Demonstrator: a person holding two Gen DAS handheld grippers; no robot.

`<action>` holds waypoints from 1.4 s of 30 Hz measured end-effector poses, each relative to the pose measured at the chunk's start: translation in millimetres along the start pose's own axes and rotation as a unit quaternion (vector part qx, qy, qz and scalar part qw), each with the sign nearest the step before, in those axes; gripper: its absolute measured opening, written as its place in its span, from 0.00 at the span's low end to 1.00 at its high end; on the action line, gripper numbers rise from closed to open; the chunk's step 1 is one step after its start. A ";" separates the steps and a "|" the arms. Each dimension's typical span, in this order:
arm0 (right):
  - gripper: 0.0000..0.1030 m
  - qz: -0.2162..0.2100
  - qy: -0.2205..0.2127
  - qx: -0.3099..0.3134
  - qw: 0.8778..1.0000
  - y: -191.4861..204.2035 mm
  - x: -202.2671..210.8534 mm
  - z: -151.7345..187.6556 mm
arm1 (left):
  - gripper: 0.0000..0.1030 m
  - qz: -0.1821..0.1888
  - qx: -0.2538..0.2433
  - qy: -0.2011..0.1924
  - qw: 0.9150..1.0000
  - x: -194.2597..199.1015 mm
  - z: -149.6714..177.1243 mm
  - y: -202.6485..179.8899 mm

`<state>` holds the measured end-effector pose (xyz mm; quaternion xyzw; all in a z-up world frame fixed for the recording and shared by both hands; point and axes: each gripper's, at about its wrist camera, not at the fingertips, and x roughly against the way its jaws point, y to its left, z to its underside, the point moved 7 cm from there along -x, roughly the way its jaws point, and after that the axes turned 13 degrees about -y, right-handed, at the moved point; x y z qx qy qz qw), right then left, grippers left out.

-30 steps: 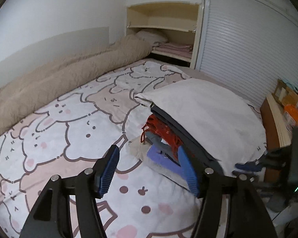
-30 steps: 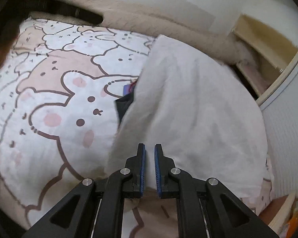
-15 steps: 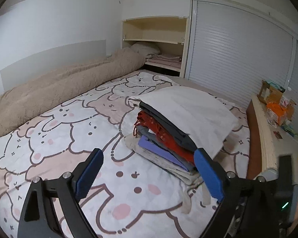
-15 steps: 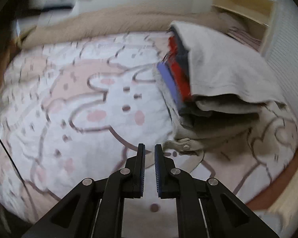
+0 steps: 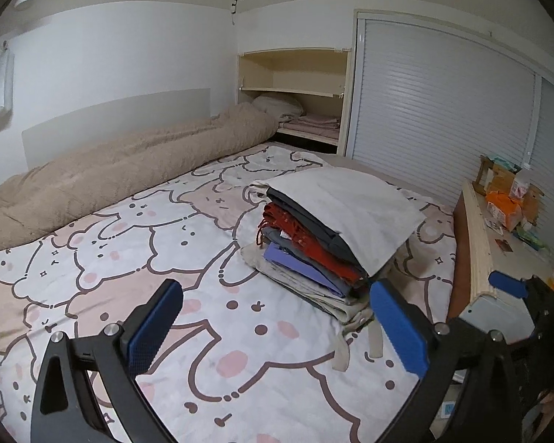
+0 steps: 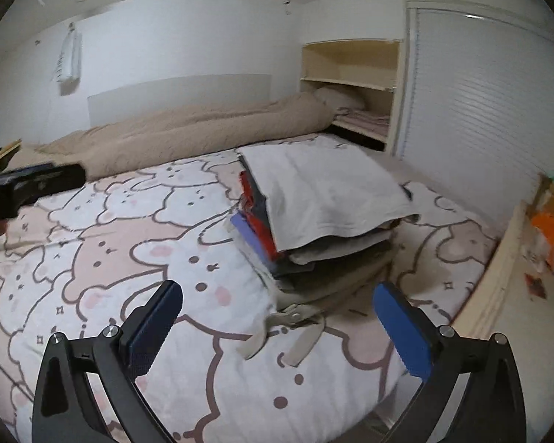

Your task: Fold clothes

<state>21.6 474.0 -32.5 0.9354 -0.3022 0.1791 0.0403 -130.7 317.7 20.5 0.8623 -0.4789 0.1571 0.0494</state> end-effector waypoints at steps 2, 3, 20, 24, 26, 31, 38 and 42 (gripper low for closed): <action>1.00 0.016 -0.008 -0.004 1.000 -4.3 5.5 -2.4 | 1.00 -0.006 -0.002 -0.003 1.000 7.8 2.7 1.2; 1.00 0.024 -0.014 -0.006 1.000 -7.8 9.2 -3.4 | 1.00 -0.009 -0.001 -0.005 1.000 10.7 4.1 2.4; 1.00 0.042 -0.033 0.003 0.999 -22.6 48.4 -0.1 | 1.00 -0.051 0.032 -0.005 0.998 49.2 38.7 29.5; 1.00 0.037 -0.039 0.010 0.999 -18.0 54.6 0.3 | 1.00 -0.057 0.020 -0.004 0.998 60.1 47.4 28.4; 1.00 0.036 -0.041 0.017 0.998 -14.2 56.6 0.2 | 1.00 -0.057 0.019 -0.004 0.998 64.7 50.5 26.8; 1.00 0.037 -0.041 0.023 0.998 -7.1 57.6 -1.0 | 1.00 -0.061 0.019 -0.009 0.998 76.5 55.2 23.1; 1.00 0.028 -0.046 0.013 0.998 -2.5 65.8 -3.1 | 1.00 -0.085 0.022 -0.017 0.996 92.3 62.7 23.9; 1.00 0.026 -0.049 0.010 0.998 -0.6 68.8 -0.5 | 1.00 -0.106 0.041 -0.022 0.993 104.5 67.8 30.3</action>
